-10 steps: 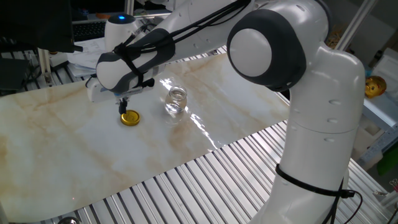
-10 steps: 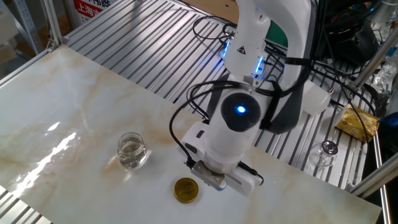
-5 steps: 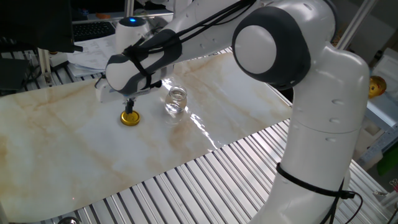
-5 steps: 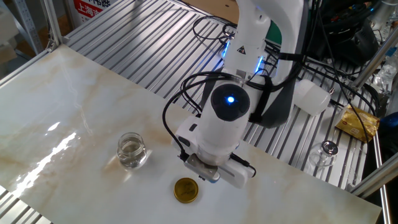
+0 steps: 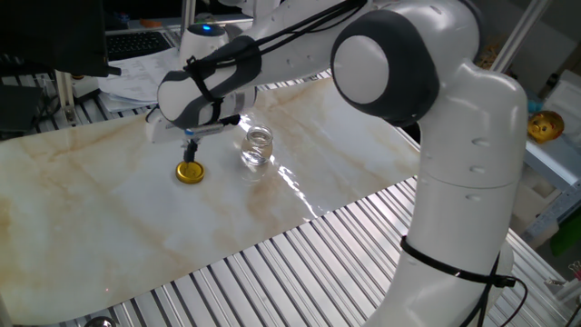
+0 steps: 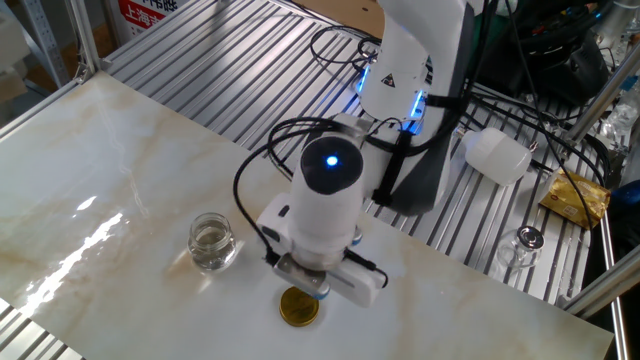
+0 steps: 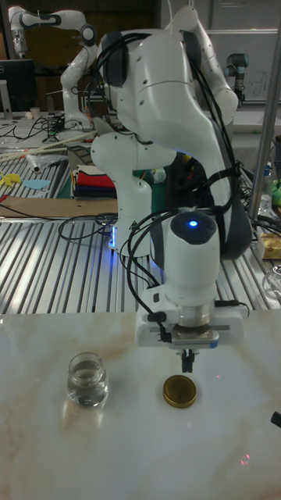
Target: Screw the lid onto the jar
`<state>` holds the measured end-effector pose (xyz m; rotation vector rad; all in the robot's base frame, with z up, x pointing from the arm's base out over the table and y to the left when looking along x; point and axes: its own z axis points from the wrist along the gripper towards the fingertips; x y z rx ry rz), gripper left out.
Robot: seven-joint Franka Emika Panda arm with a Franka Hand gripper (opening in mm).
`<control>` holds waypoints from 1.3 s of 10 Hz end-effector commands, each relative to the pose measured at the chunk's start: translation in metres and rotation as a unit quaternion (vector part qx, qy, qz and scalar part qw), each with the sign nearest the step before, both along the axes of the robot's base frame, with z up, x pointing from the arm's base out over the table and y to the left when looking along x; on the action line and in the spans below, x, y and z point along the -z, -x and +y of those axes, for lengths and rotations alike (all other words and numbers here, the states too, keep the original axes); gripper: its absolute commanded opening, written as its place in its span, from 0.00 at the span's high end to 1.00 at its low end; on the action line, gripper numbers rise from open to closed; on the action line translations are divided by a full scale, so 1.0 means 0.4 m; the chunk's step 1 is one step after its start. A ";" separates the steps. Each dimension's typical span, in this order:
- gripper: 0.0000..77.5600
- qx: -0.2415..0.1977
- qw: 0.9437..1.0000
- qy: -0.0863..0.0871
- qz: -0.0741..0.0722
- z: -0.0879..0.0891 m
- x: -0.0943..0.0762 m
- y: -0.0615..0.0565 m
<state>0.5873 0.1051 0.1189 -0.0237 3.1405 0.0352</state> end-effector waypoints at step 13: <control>1.00 -0.003 0.999 0.035 -0.001 -0.014 0.052 -0.021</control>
